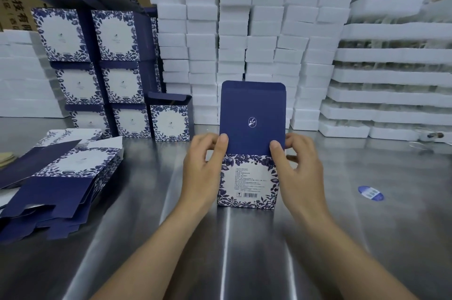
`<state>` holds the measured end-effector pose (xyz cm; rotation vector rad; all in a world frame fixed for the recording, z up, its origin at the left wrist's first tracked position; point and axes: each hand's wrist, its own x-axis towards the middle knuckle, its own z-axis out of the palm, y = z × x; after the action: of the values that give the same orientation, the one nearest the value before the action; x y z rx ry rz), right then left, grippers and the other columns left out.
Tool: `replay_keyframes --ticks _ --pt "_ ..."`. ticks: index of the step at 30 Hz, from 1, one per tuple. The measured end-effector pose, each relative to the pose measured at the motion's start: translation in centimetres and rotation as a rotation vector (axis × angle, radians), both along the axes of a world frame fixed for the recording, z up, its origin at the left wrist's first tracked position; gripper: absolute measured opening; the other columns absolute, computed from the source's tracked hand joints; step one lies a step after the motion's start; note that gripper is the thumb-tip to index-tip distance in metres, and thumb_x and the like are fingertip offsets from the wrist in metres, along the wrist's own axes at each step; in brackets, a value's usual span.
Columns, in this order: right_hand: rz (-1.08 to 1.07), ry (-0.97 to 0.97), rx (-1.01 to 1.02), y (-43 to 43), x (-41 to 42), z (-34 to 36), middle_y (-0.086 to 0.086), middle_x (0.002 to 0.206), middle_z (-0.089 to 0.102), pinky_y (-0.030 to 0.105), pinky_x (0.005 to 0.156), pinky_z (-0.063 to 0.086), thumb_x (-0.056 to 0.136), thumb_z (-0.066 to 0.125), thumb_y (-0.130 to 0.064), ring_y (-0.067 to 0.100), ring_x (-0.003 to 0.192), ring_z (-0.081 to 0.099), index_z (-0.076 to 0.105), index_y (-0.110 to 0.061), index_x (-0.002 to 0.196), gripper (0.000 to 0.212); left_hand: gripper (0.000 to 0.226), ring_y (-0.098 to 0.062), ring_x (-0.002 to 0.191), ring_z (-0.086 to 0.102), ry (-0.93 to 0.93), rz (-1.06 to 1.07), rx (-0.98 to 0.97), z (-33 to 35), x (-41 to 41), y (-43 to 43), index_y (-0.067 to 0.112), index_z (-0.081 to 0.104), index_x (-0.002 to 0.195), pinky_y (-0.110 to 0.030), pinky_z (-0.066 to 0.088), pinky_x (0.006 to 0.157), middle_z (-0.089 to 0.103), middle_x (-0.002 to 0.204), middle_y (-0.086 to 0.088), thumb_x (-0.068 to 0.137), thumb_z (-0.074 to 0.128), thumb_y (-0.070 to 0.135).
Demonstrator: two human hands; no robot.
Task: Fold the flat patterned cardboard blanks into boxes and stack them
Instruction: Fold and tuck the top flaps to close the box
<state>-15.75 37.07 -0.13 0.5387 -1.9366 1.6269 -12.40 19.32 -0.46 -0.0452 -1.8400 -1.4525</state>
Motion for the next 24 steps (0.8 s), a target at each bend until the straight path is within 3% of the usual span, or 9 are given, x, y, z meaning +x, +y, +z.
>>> replay_keyframes --ticks 3,5,6,8,11,14,17,20,24 --pt "0.031 -0.026 -0.075 0.0 0.6 0.2 -0.019 0.112 0.066 0.048 0.098 0.053 0.095 0.062 -0.041 0.016 0.109 0.066 0.06 -0.03 0.089 0.012 0.033 0.001 0.1 0.061 0.02 0.005 0.052 0.1 0.4 0.9 0.029 0.07 0.088 -0.013 0.043 0.088 0.062 0.108 0.004 0.092 0.057 0.059" --pt "0.044 -0.07 -0.114 0.1 0.7 0.0 -0.016 0.117 0.066 0.051 0.096 0.055 0.093 0.064 -0.039 0.015 0.108 0.068 0.058 -0.034 0.105 0.014 0.017 0.0 0.099 0.061 0.014 0.025 0.072 0.1 0.5 1.1 0.03 0.065 0.088 -0.014 0.043 0.088 0.062 0.108 0.002 0.094 0.063 0.046" --pt "0.046 -0.07 -0.119 0.2 0.8 0.0 -0.018 0.123 0.063 0.047 0.093 0.058 0.093 0.065 -0.038 0.011 0.109 0.068 0.055 -0.038 0.114 0.023 0.008 -0.005 0.102 0.062 0.008 0.027 0.098 0.1 0.4 1.2 0.03 0.064 0.094 -0.018 0.044 0.09 0.064 0.109 0.002 0.095 0.066 0.037" --pt "0.029 0.002 -0.073 0.3 1.0 0.0 -0.021 0.133 0.054 0.025 0.088 0.056 0.097 0.065 -0.031 0.004 0.113 0.065 0.054 -0.046 0.124 0.033 0.018 -0.011 0.11 0.062 0.018 0.029 0.132 0.1 0.4 1.4 0.032 0.059 0.107 -0.022 0.047 0.091 0.064 0.116 0.007 0.097 0.07 0.022" --pt "-0.054 0.16 0.083 0.2 1.1 -0.2 -0.012 0.136 0.051 0.006 0.094 0.04 0.101 0.058 -0.023 -0.002 0.124 0.055 0.068 -0.035 0.111 0.019 0.027 -0.009 0.119 0.059 0.129 0.116 -0.036 0.6 0.8 1.5 0.039 0.061 0.11 -0.019 0.049 0.086 0.06 0.122 0.015 0.097 0.073 0.018" --pt "-0.12 0.27 0.186 0.2 1.0 -0.4 -0.01 0.126 0.059 0.023 0.099 0.047 0.1 0.058 -0.021 0.006 0.12 0.058 0.073 -0.024 0.103 0.015 0.011 -0.006 0.114 0.061 0.267 0.25 -0.417 0.9 1.2 0.9 0.03 0.072 0.099 -0.027 0.048 0.095 0.067 0.112 0.019 0.095 0.073 0.021" --pt "-0.128 0.41 0.293 0.3 0.9 -0.3 -0.011 0.108 0.066 0.04 0.091 0.051 0.097 0.062 -0.021 0.011 0.103 0.063 0.07 -0.02 0.102 0.01 0.004 -0.007 0.105 0.064 0.31 0.254 -0.613 0.7 1.5 1.0 0.028 0.075 0.096 -0.035 0.047 0.093 0.071 0.101 0.018 0.092 0.074 0.027" --pt "-0.1 0.437 0.353 0.2 1.1 -0.6 -0.014 0.103 0.066 0.039 0.088 0.05 0.095 0.065 -0.022 0.01 0.094 0.064 0.069 -0.022 0.104 0.01 0.009 -0.008 0.102 0.065 0.286 0.23 -0.686 0.4 1.7 1.5 0.03 0.076 0.099 -0.033 0.044 0.09 0.072 0.101 0.017 0.09 0.077 0.031" --pt "-0.069 0.422 0.348 0.2 1.1 -0.6 -0.015 0.104 0.066 0.041 0.087 0.052 0.095 0.066 -0.021 0.009 0.094 0.064 0.069 -0.023 0.106 0.012 0.009 -0.006 0.102 0.065 0.255 0.203 -0.629 0.5 1.7 1.3 0.031 0.077 0.099 -0.04 0.049 0.091 0.071 0.1 0.018 0.089 0.078 0.031"
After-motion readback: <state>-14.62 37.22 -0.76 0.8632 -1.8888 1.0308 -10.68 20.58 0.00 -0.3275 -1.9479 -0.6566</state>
